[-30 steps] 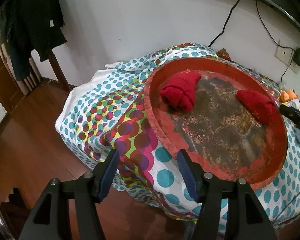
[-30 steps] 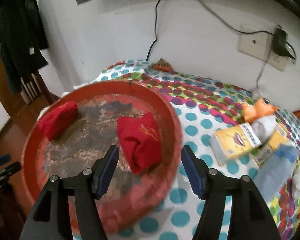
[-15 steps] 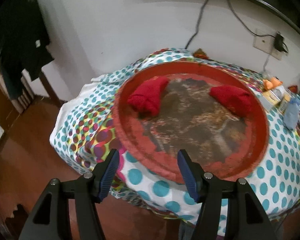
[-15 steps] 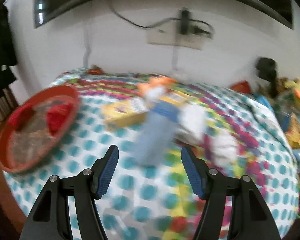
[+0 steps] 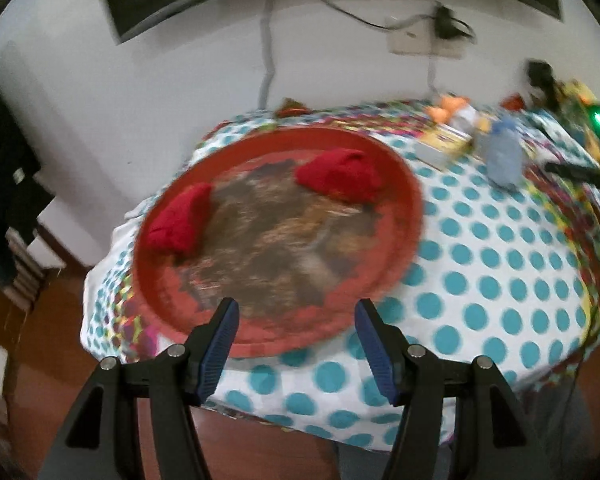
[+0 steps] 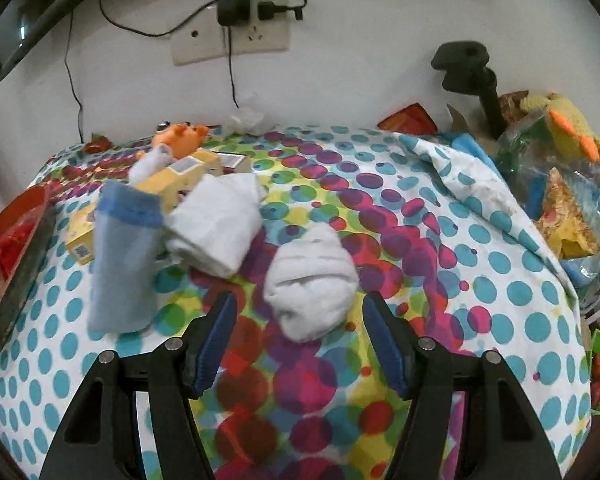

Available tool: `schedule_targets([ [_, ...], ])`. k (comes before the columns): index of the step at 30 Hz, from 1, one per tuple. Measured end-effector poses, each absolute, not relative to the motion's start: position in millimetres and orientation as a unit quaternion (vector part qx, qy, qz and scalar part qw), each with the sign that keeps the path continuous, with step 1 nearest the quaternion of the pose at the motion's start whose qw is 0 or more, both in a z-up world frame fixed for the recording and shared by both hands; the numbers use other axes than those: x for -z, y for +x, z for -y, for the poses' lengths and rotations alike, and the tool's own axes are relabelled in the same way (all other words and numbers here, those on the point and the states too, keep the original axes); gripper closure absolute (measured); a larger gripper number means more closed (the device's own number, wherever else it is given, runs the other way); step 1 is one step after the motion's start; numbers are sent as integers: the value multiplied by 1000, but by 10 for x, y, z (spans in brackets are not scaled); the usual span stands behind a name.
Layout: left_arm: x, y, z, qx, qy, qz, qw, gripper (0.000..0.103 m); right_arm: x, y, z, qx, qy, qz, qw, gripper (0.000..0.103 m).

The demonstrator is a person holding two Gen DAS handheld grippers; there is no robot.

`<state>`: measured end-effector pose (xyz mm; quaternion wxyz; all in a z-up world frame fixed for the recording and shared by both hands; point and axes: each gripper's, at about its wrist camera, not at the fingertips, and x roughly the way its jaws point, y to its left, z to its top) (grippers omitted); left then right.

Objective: Organize objects
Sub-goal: 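Grasp the light blue sock with the left gripper while the right gripper grasps the white sock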

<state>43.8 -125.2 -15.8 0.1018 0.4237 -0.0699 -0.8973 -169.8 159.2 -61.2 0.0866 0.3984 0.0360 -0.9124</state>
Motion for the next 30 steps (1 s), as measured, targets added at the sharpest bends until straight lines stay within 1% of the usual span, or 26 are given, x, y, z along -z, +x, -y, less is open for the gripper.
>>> schedule_targets([
  [4, 138, 292, 894, 897, 418, 124, 77, 41, 668, -1860, -1613, 905, 415, -19, 92, 40],
  [7, 80, 103, 661, 900, 411, 134, 50, 41, 692, -1933, -1597, 901, 423, -16, 95, 41],
  [8, 74, 30, 605, 901, 412, 132, 39, 41, 710, -1954, -1595, 899, 428, -15, 95, 45],
  [9, 71, -36, 539, 901, 412, 132, 30, 41, 722, -1964, -1593, 897, 432, -13, 95, 54],
  [10, 72, -117, 447, 904, 405, 133, 21, 41, 724, -1969, -1604, 897, 431, -11, 93, 58],
  [13, 129, -324, 225, 903, 406, 138, 1, 41, 718, -1963, -1638, 899, 428, -11, 94, 64],
  [17, 245, -580, -23, 898, 417, 140, -22, 41, 680, -1910, -1722, 904, 418, -32, 83, 66],
  [20, 312, -795, -169, 898, 420, 126, -35, 41, 674, -1911, -1839, 905, 417, -13, 80, 66],
  [23, 360, -1036, -287, 900, 423, 90, -51, 41, 695, -1938, -1880, 902, 425, 3, 81, 66],
  [25, 402, -1176, -365, 899, 427, 72, -66, 41, 700, -1942, -1860, 901, 426, 1, 80, 66],
  [30, 494, -1482, -554, 901, 423, 74, -66, 41, 702, -1944, -1836, 900, 429, 1, 78, 66],
])
